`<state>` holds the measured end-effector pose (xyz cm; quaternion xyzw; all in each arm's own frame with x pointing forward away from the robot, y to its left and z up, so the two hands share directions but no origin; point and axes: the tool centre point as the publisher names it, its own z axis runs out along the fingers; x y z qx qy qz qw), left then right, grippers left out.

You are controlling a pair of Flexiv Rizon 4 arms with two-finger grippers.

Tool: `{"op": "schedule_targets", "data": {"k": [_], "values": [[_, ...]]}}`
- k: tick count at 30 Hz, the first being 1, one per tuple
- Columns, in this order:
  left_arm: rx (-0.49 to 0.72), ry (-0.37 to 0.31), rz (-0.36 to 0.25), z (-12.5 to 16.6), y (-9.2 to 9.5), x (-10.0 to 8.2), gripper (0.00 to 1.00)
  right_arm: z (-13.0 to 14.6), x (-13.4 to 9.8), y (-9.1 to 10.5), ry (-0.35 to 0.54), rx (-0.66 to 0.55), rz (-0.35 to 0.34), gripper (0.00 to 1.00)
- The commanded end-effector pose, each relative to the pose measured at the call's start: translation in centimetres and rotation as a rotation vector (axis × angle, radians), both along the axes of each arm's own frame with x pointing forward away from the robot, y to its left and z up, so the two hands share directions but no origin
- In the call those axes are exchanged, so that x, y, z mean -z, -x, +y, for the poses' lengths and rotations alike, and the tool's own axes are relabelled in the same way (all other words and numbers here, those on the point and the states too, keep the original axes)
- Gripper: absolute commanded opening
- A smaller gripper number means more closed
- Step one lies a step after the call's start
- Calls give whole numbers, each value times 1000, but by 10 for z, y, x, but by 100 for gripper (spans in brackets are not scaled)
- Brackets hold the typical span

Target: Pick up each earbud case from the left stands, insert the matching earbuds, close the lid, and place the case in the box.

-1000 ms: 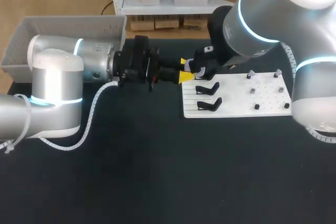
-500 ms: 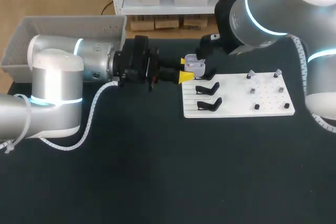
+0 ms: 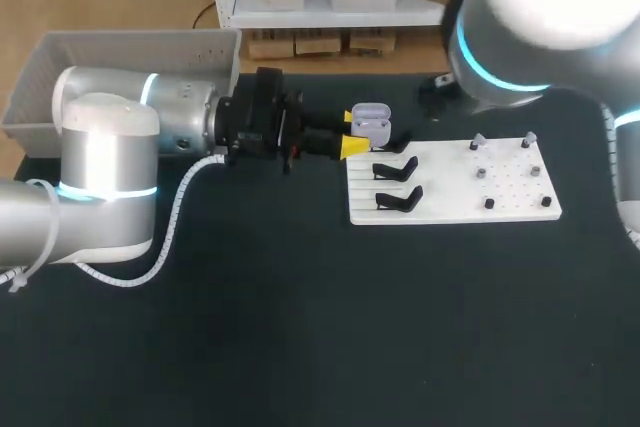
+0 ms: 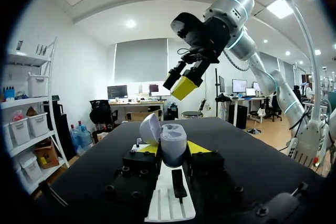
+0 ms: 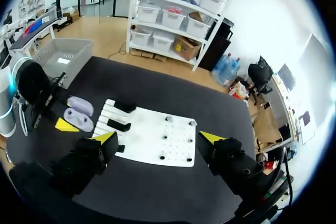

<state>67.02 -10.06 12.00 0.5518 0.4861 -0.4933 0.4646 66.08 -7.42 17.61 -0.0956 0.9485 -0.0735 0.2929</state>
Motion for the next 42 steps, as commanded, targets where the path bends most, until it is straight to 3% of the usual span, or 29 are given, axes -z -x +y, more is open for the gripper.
{"op": "schedule_targets", "data": {"k": [1, 9, 21, 29, 42], "values": [[-2, 3, -2, 0, 0, 1, 0, -24, 1, -5, -38, -21, 83, 100], [-2, 3, -2, 0, 0, 1, 0, -56, 36, -21, 3, -12, 233, 100], [-2, 3, -2, 0, 0, 1, 0, -88, 82, -41, -2, 41, 354, 100], [-2, 3, -2, 0, 0, 1, 0, -97, 95, -44, -26, 78, 341, 100], [-2, 3, -2, 0, 0, 1, 0, -98, 96, -44, -25, 78, 341, 100]]}}
